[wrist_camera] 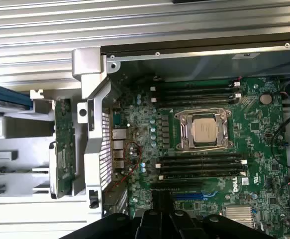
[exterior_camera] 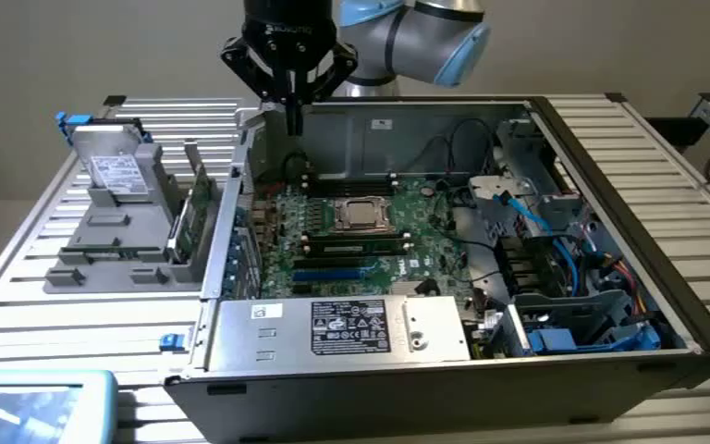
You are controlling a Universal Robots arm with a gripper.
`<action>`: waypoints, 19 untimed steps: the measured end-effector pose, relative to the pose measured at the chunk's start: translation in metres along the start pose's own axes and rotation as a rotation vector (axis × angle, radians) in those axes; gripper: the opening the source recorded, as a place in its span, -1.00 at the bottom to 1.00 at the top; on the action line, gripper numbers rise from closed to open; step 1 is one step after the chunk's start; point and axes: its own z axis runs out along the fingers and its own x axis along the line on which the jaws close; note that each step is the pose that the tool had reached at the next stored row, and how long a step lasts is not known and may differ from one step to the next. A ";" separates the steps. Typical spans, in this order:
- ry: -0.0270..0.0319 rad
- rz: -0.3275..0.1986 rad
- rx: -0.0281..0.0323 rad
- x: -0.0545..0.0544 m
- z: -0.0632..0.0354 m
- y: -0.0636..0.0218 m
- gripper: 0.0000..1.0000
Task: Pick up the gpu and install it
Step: 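Reach for the gpu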
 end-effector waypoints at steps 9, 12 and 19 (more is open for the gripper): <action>0.0070 0.000 0.0005 0.000 0.0000 0.0000 -0.76; 0.0095 0.000 0.0007 0.000 0.0000 0.0000 -0.76; 0.0152 0.001 0.0012 0.000 0.0000 0.0000 -0.76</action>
